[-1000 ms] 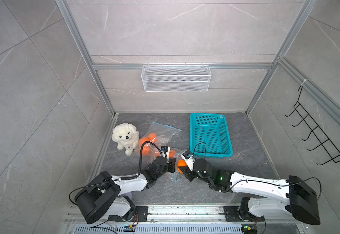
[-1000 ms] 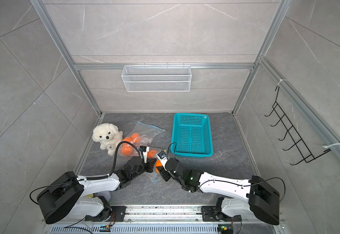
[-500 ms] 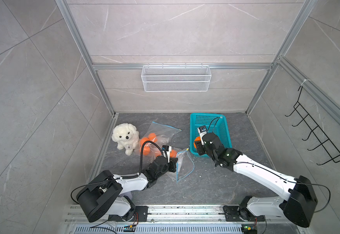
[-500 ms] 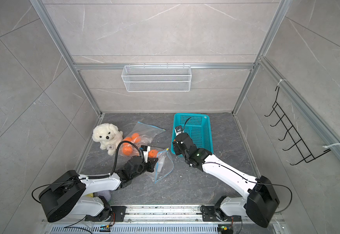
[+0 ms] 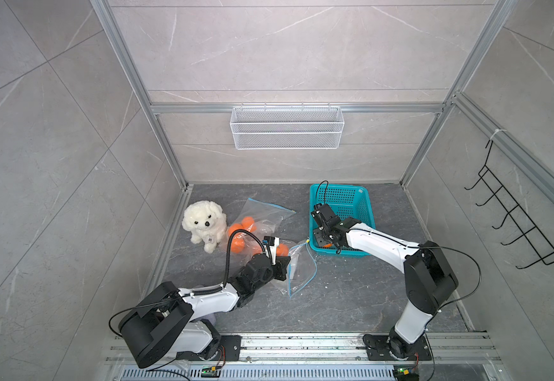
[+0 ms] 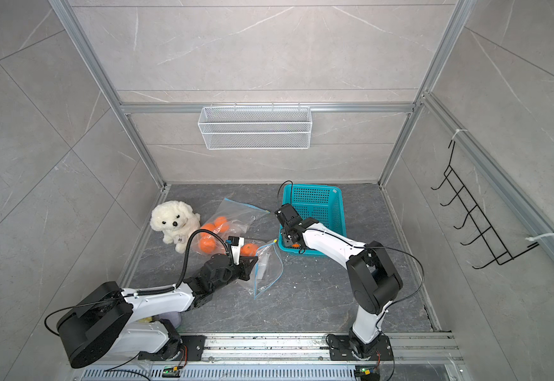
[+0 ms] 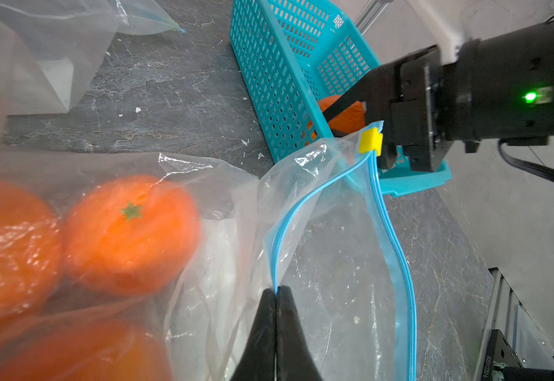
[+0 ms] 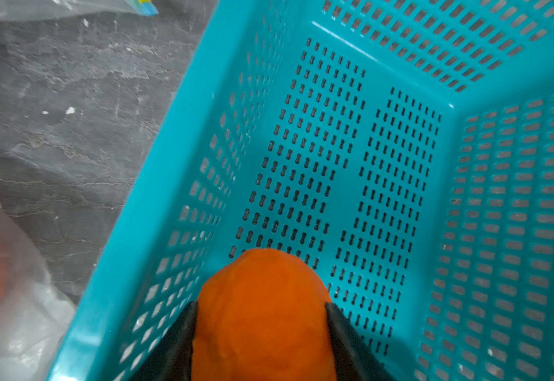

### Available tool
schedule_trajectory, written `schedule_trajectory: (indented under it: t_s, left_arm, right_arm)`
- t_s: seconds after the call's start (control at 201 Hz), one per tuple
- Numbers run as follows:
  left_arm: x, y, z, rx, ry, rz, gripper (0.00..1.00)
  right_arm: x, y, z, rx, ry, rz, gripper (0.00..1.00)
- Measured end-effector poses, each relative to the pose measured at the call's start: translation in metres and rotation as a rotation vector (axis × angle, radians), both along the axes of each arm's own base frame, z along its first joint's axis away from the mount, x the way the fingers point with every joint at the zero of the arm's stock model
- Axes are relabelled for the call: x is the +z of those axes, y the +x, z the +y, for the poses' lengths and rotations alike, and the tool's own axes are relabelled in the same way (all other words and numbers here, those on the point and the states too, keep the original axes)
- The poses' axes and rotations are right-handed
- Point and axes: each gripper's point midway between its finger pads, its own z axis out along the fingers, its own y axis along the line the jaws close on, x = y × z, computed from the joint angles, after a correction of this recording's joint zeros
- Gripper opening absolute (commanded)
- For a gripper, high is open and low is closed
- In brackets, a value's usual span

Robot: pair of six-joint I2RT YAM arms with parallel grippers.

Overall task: Open the zip-top bag and take out the orange
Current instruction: Place the orange in the basket.

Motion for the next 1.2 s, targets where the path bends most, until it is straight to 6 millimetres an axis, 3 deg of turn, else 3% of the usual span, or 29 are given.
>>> schedule_trajectory:
  t_s: [0.199,0.299,0.562,0.796,1.085,1.205]
  left_arm:
    - [0.002,-0.003,0.002,-0.003,-0.007,-0.005,0.0]
    - [0.002,-0.003,0.002,-0.005,-0.007,-0.004,0.0]
    - [0.002,-0.005,0.0,-0.019,-0.014,-0.001,0.0]
    - [0.002,-0.005,0.0,-0.02,-0.014,-0.001,0.0]
    - [0.002,-0.005,0.0,-0.019,-0.014,-0.001,0.0]
    - [0.002,-0.005,0.0,-0.019,-0.013,-0.001,0.0]
  right_arm:
    - [-0.028,0.005,-0.006,-0.014,0.011,0.087,0.46]
    - [-0.027,0.008,-0.004,-0.015,0.034,0.089,0.59]
    - [-0.027,0.009,-0.004,-0.016,0.048,0.093,0.73]
    - [-0.023,0.008,-0.003,-0.014,0.059,0.089,0.77]
    - [0.008,0.004,-0.007,-0.014,0.099,0.011,0.77]
    - [0.011,0.005,-0.008,-0.017,0.101,-0.005,0.75]
